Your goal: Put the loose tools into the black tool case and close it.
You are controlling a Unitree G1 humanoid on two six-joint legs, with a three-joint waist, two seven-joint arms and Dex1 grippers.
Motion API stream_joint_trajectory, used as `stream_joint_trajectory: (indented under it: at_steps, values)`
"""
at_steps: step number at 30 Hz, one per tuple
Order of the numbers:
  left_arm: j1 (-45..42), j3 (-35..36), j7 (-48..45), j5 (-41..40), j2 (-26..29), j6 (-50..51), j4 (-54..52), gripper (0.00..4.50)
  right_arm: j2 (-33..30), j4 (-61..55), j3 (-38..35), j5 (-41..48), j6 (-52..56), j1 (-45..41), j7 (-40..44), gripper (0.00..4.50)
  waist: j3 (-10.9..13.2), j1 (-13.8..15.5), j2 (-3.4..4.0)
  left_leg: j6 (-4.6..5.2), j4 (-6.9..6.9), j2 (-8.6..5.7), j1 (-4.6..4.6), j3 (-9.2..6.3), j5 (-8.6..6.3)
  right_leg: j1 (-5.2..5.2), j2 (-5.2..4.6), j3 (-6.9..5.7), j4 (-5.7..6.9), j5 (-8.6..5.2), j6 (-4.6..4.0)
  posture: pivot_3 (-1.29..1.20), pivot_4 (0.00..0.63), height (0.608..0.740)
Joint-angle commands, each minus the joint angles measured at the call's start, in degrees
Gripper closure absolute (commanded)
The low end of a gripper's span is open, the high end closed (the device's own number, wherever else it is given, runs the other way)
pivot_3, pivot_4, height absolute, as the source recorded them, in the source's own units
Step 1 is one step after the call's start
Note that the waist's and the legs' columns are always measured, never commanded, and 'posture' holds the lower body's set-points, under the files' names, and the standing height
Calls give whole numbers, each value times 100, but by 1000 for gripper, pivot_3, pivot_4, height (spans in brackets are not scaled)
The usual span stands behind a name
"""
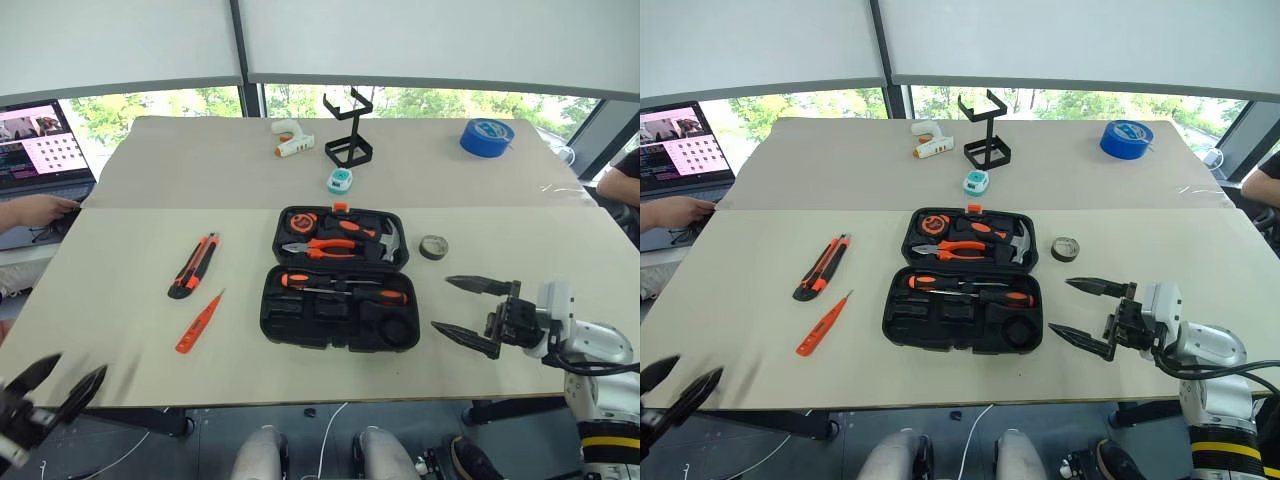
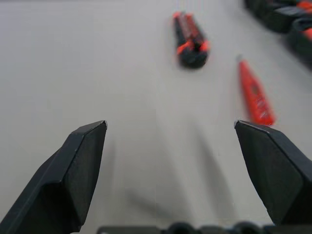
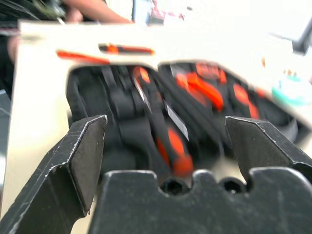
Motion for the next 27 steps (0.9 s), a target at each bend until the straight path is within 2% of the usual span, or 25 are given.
stream_joint_trajectory:
  at_steps: [1,3,6,11,15,17,19,22,23,27]
  values:
    - [-367,-674,619,-160,366,1044,-802,0,153,-461,214,157,130,-190,-100,27,0,-2,0,0,0,-2,-1,-1,0,-1,-1,1,9,0,1,0,150,740]
    - [-625,-1193,987,336,524,1330,-840,0,242,-494,349,133,166,-287,-123,27,0,-2,0,-1,0,-6,1,0,0,-4,-4,3,19,0,2,0,150,740]
    - [-1070,-1687,1803,723,408,1885,-779,0,293,-475,467,70,117,-388,-113,27,3,-16,0,-3,0,-9,6,2,1,-6,3,8,26,-1,1,0,150,740]
    - [-1224,-2335,2056,1188,79,1821,-838,0,261,-301,424,-50,-119,-318,-82,27,2,9,5,-4,0,-8,11,1,2,-5,2,7,31,-1,1,0,150,740]
    - [-1523,-2483,2063,1266,-303,1610,-568,988,212,-226,361,-119,-253,-228,-82,0,-3,84,14,-7,0,-14,24,2,3,7,-6,6,33,-1,0,0,150,740]
    - [-1695,-2536,2012,1313,-420,1518,-456,1883,186,-138,323,-153,-298,-228,-118,0,-5,126,17,-7,0,-18,24,3,4,8,-11,7,33,-1,-1,0,150,740]
    - [-1786,-2643,1832,1489,-413,1261,-338,2524,173,-84,320,-183,-326,-212,-115,0,-5,147,17,-7,0,-21,24,1,4,10,-12,5,33,-1,0,0,150,740]
    - [-1826,-2619,1433,1518,-384,821,-130,3725,155,-119,352,-211,-340,-130,-119,0,-5,135,17,-8,0,-21,23,2,5,10,-11,7,32,-1,0,0,150,740]
    - [-1825,-2522,1219,1511,-271,664,-55,3985,132,-139,342,-220,-335,-91,-134,0,-5,131,17,-8,0,-19,23,2,5,9,-9,7,32,-1,0,0,150,740]
    - [-1980,-2093,-10,1088,194,138,77,4050,-10,-139,216,-210,-340,18,-152,0,-2,117,13,-8,0,-15,13,3,5,-4,-4,5,34,-3,-3,0,150,740]
